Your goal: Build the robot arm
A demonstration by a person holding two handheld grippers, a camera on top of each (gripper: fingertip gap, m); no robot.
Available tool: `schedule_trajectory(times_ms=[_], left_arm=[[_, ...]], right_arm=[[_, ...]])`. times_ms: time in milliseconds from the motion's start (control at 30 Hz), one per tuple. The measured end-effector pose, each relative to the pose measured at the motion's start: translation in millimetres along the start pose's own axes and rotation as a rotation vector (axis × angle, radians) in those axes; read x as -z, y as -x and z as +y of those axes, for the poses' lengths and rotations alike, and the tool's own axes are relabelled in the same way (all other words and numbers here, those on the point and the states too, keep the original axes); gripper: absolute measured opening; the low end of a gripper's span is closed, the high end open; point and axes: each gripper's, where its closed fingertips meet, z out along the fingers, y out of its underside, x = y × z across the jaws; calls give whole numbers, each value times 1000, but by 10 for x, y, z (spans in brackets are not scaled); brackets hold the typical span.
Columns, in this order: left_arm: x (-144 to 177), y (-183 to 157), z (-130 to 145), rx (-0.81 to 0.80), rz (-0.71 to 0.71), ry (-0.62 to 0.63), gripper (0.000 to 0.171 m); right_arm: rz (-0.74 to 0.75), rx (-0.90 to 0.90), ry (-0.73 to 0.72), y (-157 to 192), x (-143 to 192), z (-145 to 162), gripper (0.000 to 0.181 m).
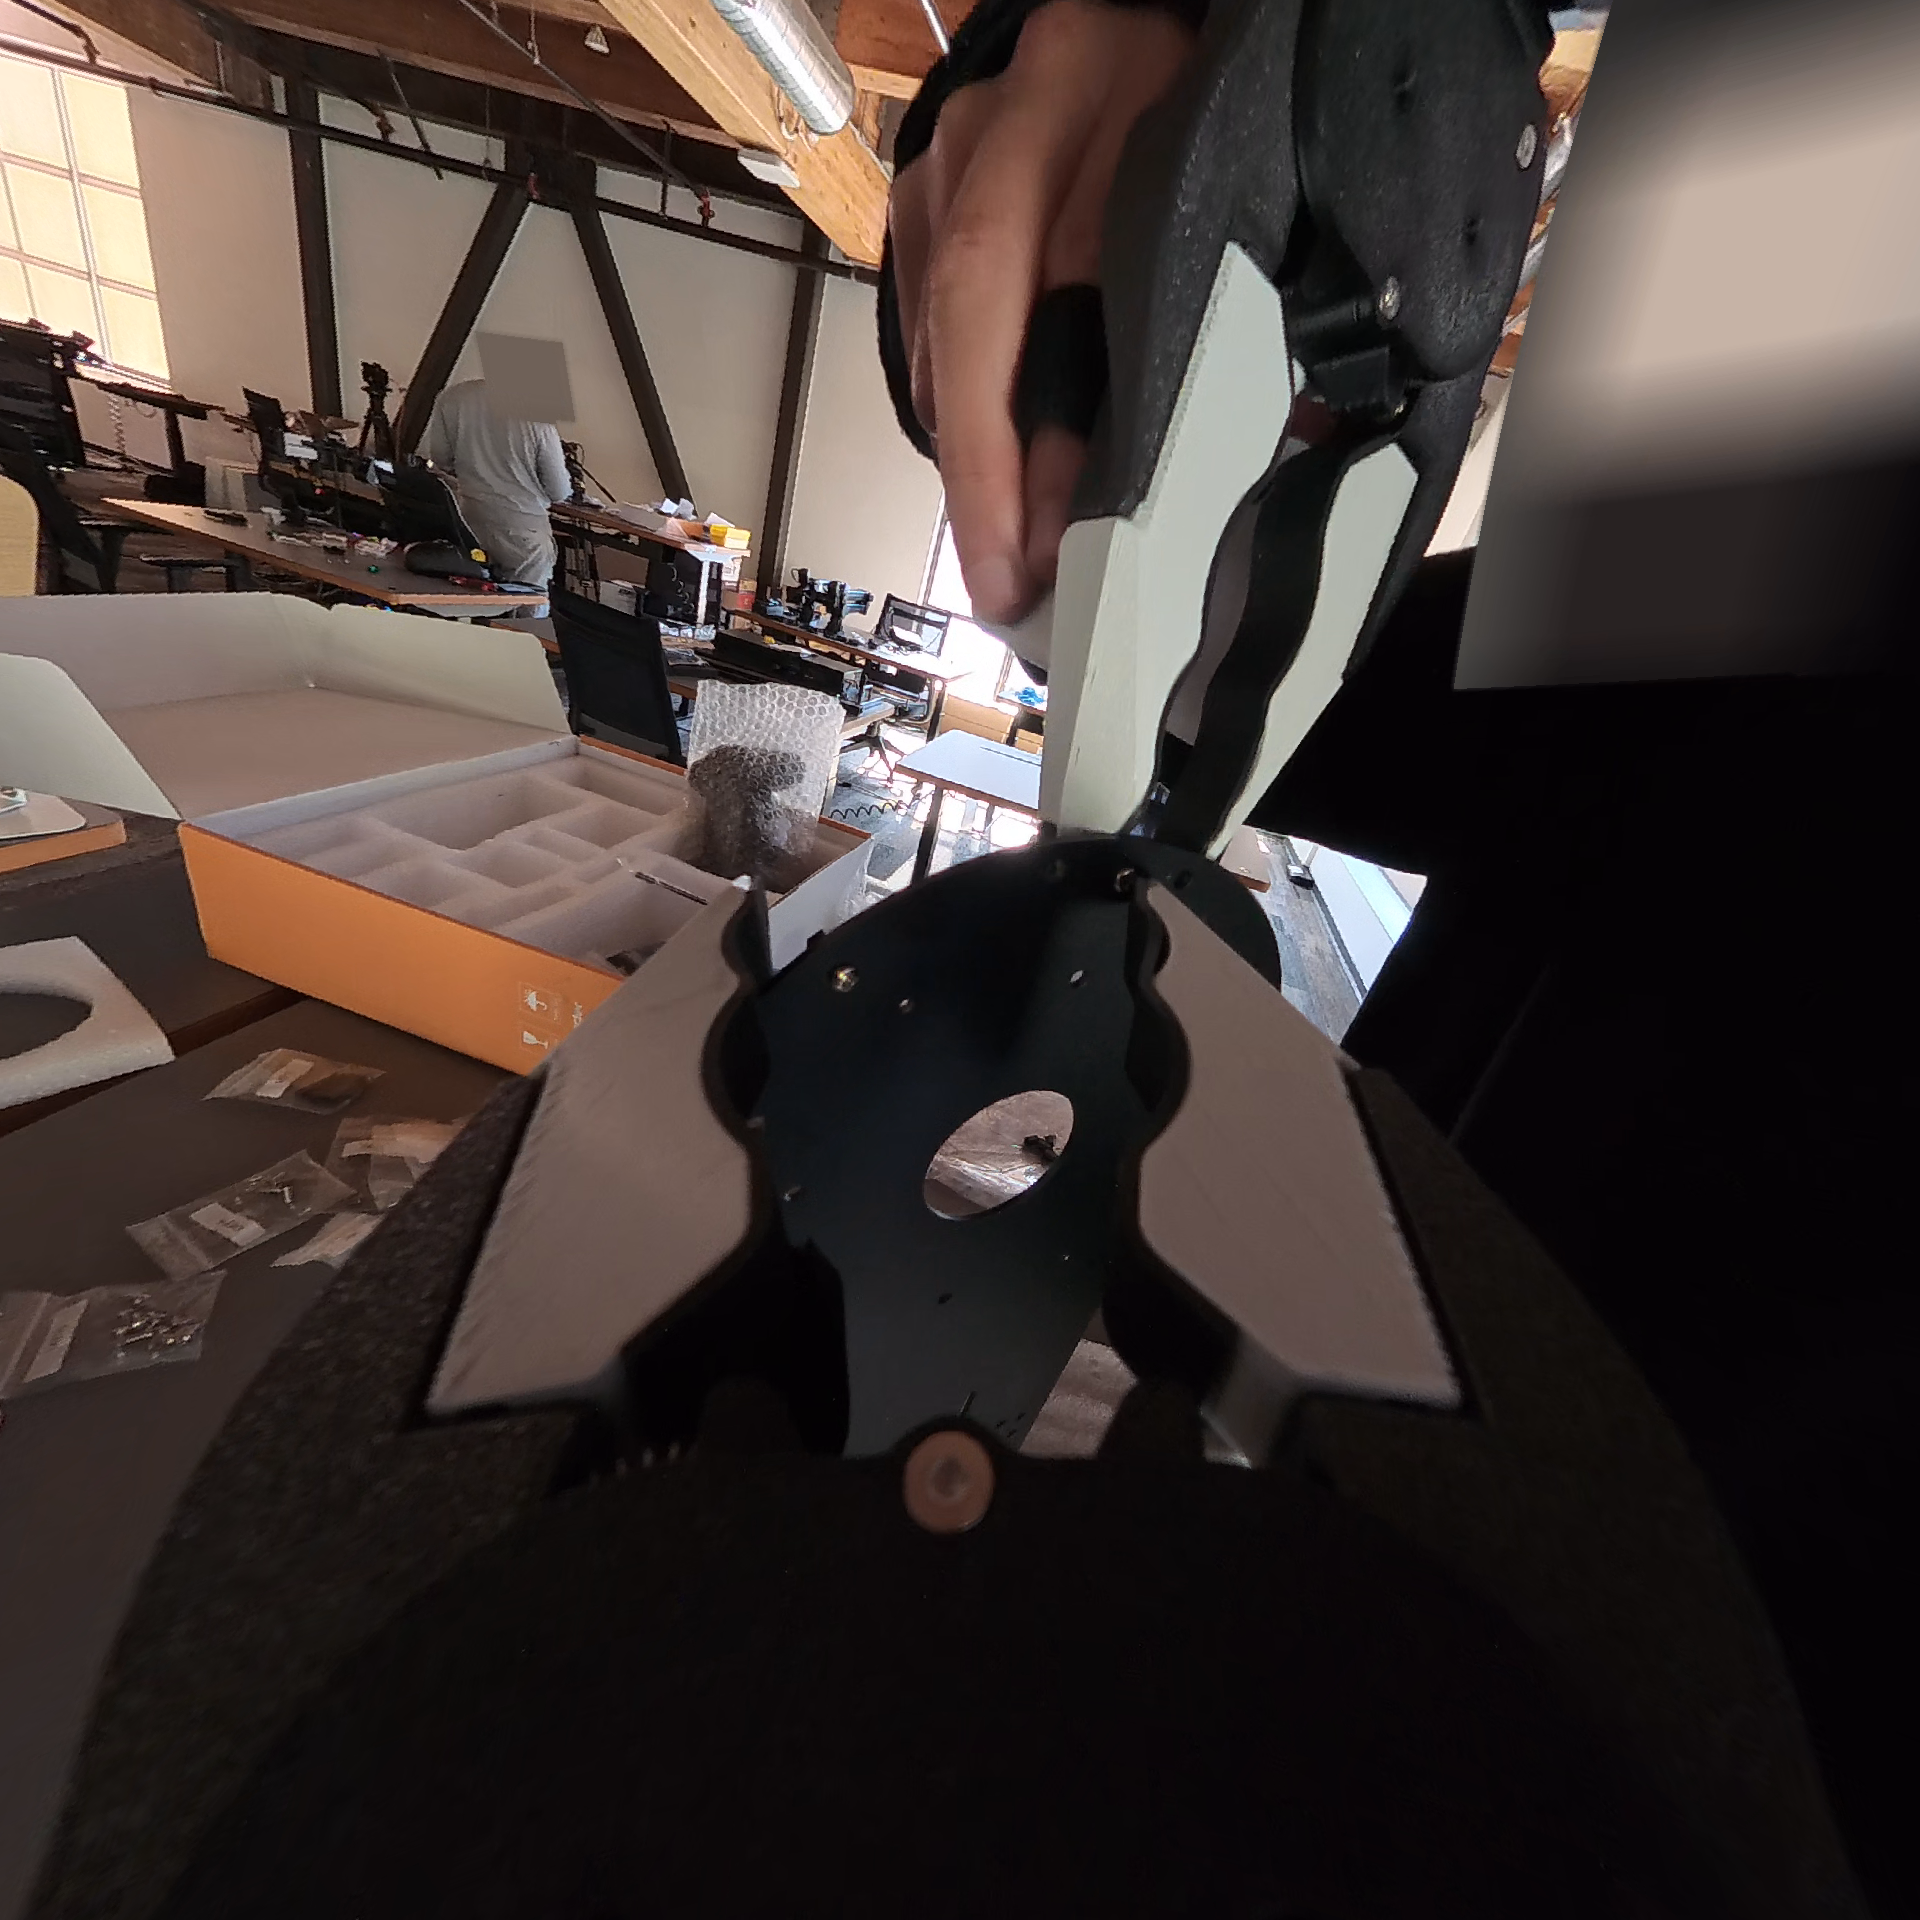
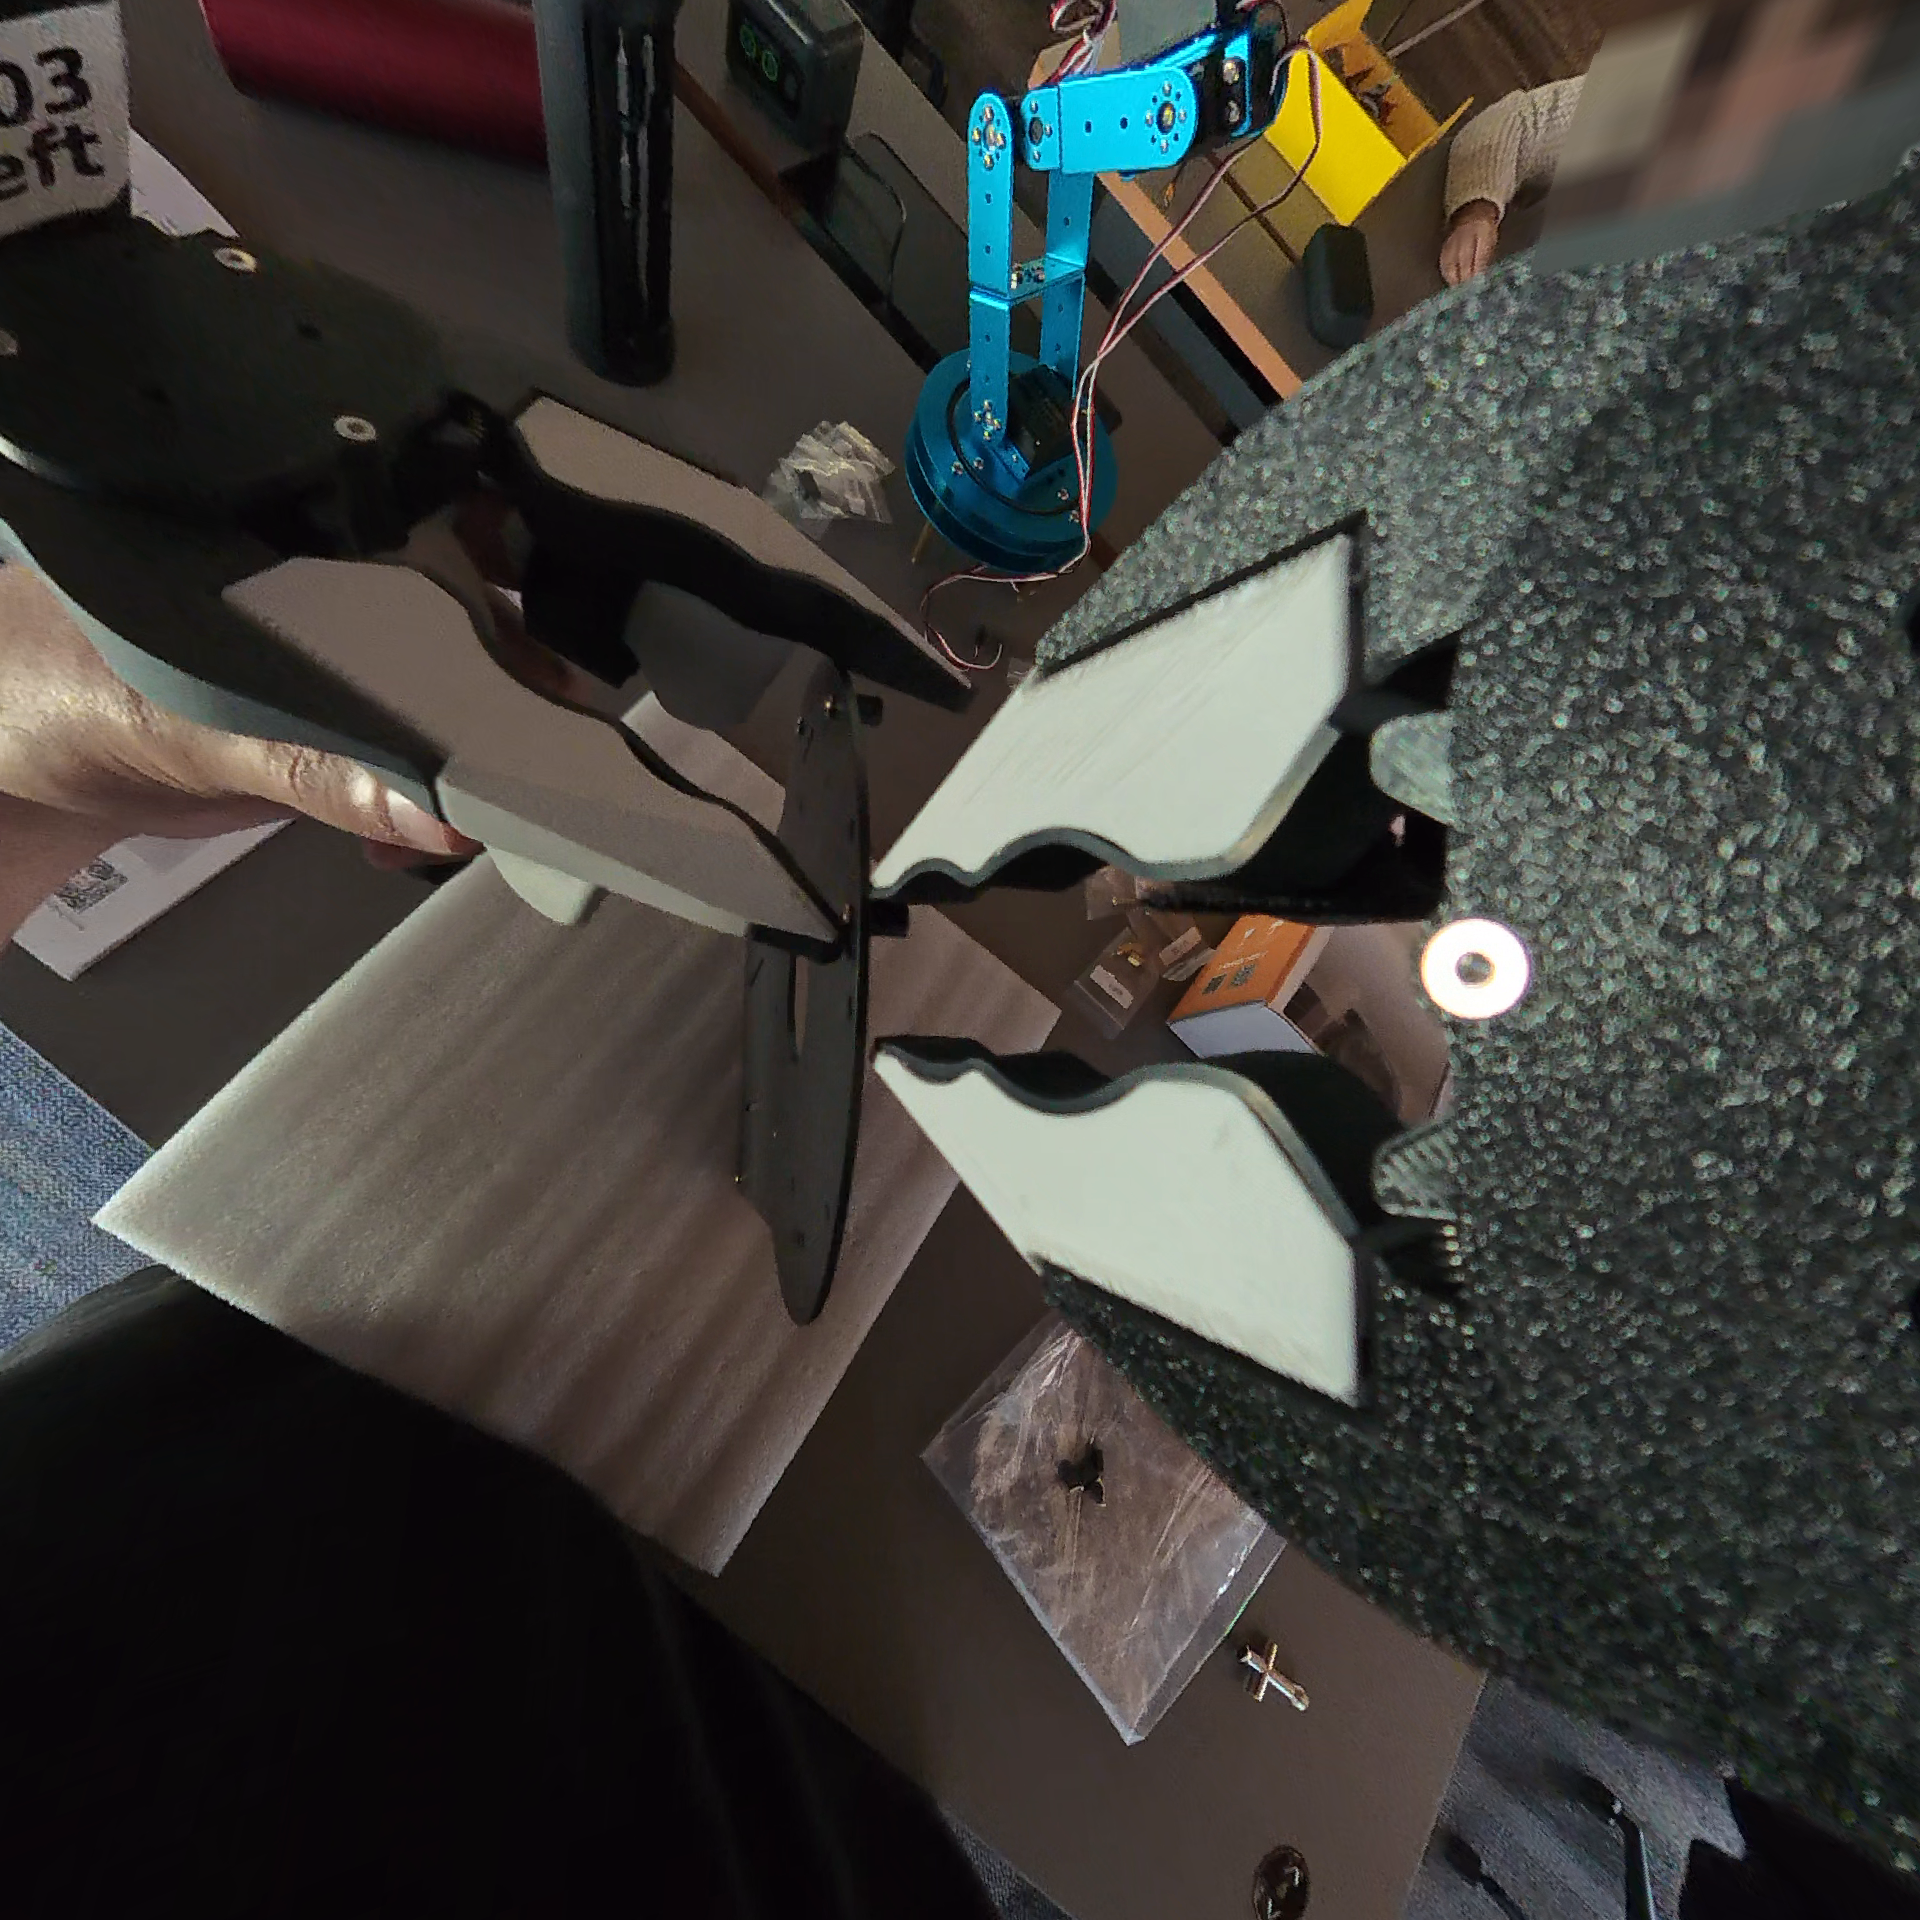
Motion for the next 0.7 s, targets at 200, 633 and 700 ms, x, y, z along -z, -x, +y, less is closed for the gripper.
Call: schedule_trajectory(times_ms=[200,633,700], left_arm=[[0,-15,5,-10,-2,-5,68],[-1,-48,14,-24,-13,-2,67],[12,-36,24,-38,-22,6,60]], right_arm=[[32,4,4,-31,-11,-9,16],[-26,6,124,47,-280,97,17],[-8,11,143,17,-324,149,17]])
